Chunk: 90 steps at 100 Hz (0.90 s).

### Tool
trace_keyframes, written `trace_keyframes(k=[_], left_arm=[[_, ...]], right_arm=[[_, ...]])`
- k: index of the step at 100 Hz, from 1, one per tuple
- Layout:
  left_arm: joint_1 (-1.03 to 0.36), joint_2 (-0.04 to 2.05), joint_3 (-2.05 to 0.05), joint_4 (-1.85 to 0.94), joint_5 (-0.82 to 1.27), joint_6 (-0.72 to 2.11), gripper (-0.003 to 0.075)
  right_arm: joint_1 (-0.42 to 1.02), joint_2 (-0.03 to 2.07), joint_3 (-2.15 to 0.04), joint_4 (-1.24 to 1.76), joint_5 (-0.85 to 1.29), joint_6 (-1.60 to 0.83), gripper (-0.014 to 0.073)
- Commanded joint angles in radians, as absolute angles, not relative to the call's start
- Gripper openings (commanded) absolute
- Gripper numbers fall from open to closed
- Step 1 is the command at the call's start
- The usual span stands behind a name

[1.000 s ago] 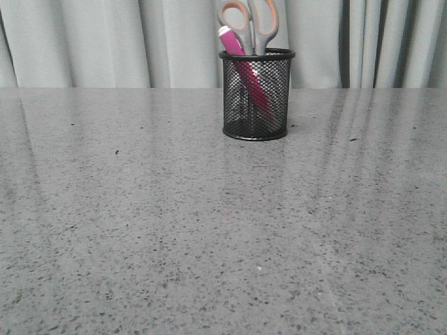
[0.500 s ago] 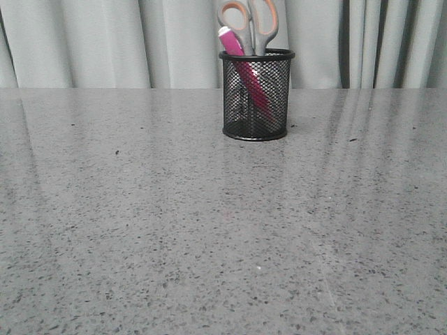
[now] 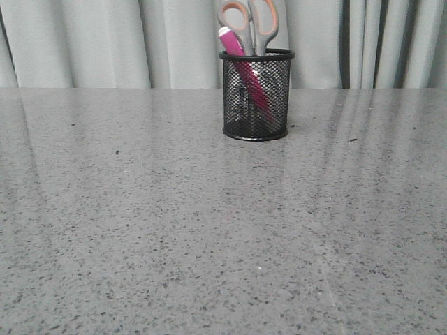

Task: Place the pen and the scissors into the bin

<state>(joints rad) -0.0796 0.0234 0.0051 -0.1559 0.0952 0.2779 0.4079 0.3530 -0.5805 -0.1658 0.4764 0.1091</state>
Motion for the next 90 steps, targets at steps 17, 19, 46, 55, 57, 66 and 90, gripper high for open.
trace_keyframes(k=[17,19,46,55,57,66,90], left_arm=[[-0.076,0.023,0.027,-0.174,0.247,0.279,-0.002],[-0.076,0.017,0.027,-0.174,0.247,0.279,-0.002],[-0.076,-0.034,0.027,-0.174,0.255,0.279,-0.002],[-0.076,-0.034,0.027,-0.174,0.255,0.279,-0.002],[-0.076,-0.034,0.027,-0.174,0.255,0.279,-0.002],[-0.076,-0.034,0.027,-0.174,0.255,0.279,-0.002],[-0.076,-0.034,0.027,-0.174,0.255,0.279,-0.002]], right_arm=[[0.405,0.357,-0.605,-0.184,0.403,0.096,-0.0067],[0.405,0.357,-0.605,-0.184,0.403,0.096,-0.0067],[0.405,0.357,-0.605,-0.184,0.403,0.096,-0.0067],[0.405,0.357,-0.605,-0.184,0.403,0.096,-0.0067],[0.405,0.357,-0.605,-0.184,0.403,0.096,-0.0067],[0.405,0.357,-0.605,-0.184,0.403,0.096,-0.0067],[0.405,0.357,-0.605,-0.184,0.403,0.096,-0.0067]])
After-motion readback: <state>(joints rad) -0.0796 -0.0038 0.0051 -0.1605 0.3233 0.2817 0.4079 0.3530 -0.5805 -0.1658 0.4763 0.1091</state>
